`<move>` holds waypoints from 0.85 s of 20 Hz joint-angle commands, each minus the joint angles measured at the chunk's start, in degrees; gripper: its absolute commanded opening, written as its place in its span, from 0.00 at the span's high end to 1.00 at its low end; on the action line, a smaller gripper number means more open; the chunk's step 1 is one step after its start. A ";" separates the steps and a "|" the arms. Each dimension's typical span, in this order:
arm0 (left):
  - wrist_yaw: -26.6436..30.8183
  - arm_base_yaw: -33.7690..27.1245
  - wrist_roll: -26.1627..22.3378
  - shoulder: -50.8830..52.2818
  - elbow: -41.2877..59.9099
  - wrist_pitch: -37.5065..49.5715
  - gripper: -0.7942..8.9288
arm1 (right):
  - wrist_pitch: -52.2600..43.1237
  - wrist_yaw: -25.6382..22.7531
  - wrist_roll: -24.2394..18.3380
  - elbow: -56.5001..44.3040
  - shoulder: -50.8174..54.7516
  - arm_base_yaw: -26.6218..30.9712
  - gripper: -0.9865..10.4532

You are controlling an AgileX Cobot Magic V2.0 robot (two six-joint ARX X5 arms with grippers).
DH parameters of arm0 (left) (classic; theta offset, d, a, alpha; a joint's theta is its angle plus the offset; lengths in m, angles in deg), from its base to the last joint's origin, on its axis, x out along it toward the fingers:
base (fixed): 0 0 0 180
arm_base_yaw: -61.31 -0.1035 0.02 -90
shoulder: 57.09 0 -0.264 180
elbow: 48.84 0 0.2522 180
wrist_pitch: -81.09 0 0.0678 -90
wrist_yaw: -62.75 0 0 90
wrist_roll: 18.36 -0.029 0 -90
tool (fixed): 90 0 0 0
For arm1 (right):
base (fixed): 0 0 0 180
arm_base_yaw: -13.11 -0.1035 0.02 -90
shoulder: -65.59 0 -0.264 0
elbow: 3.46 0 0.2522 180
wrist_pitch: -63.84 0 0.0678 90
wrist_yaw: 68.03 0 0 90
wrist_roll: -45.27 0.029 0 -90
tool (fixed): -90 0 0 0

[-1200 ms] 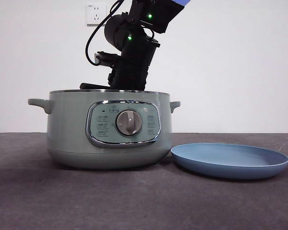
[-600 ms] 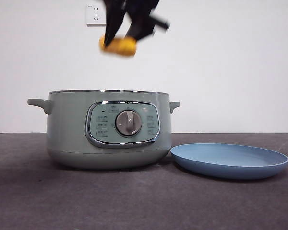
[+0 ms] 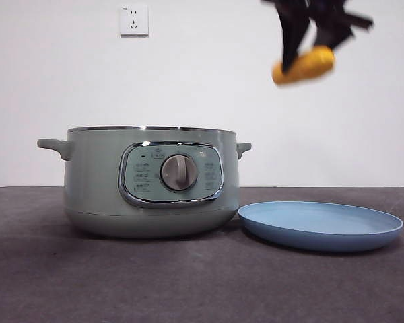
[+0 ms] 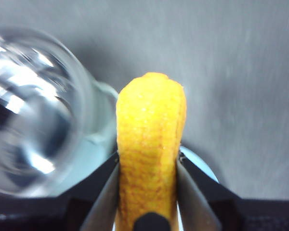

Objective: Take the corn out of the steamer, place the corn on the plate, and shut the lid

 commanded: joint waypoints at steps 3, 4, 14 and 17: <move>-0.02 -0.09 0.26 0.63 -0.42 2.67 0.93 | -9.62 0.28 0.07 -15.02 -0.35 0.85 0.92; -0.02 -0.09 0.26 0.63 -0.42 2.67 0.93 | -12.52 0.66 0.66 -18.18 -0.35 0.83 0.92; 0.00 -0.09 0.26 0.31 -0.39 2.78 0.93 | -36.92 2.56 6.10 -40.22 -0.37 0.83 0.92; 0.00 -0.09 0.26 -0.28 -0.42 2.97 0.93 | -40.87 1.05 7.13 -43.43 -0.42 0.83 0.92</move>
